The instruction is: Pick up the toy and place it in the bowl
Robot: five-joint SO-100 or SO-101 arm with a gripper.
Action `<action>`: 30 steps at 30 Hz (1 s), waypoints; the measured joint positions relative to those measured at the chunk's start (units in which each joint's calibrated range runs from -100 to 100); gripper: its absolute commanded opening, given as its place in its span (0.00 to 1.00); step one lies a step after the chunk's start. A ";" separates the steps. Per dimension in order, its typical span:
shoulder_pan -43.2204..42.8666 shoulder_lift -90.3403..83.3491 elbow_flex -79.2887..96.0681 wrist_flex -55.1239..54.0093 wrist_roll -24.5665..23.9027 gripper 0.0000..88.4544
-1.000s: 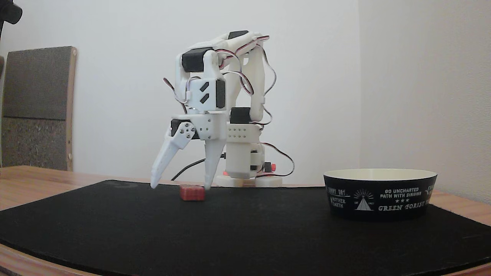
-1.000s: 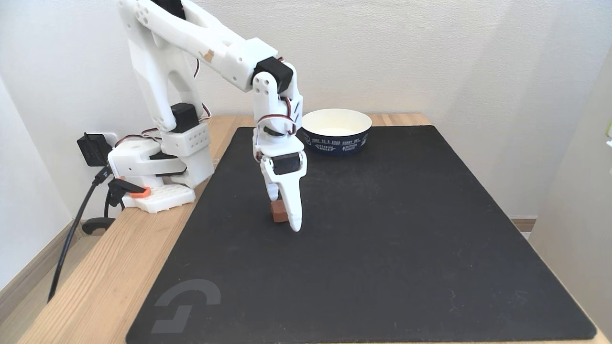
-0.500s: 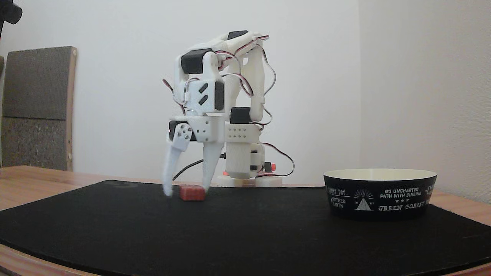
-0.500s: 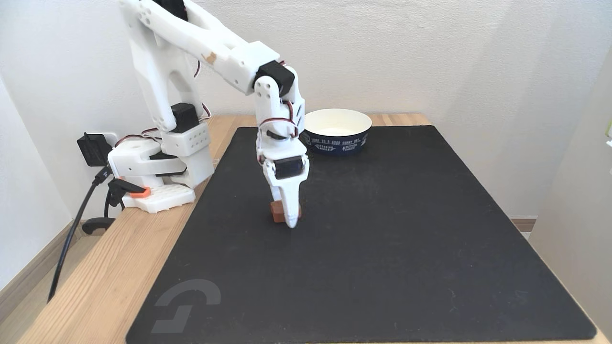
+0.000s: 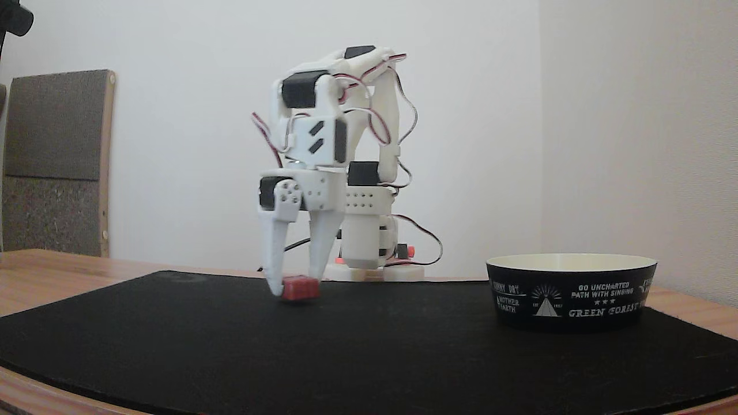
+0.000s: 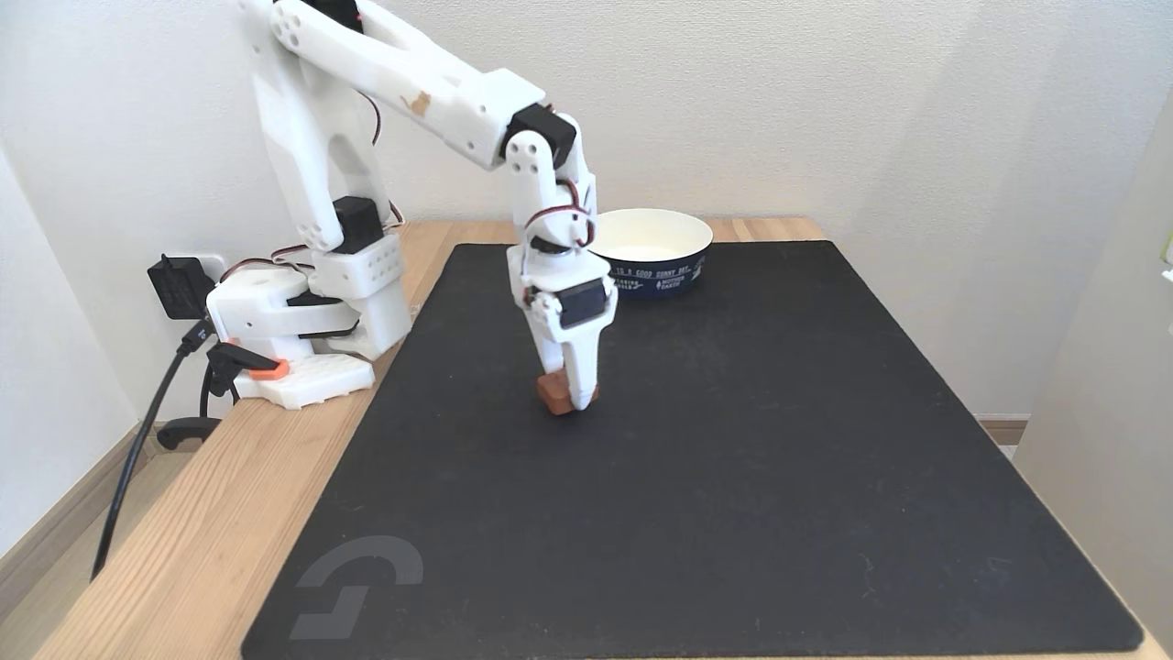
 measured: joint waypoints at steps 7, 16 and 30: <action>-10.90 -15.57 -2.74 -6.84 9.37 0.03; -29.38 -25.90 11.53 -26.51 20.90 0.03; -44.28 -26.98 37.03 -65.68 30.12 0.24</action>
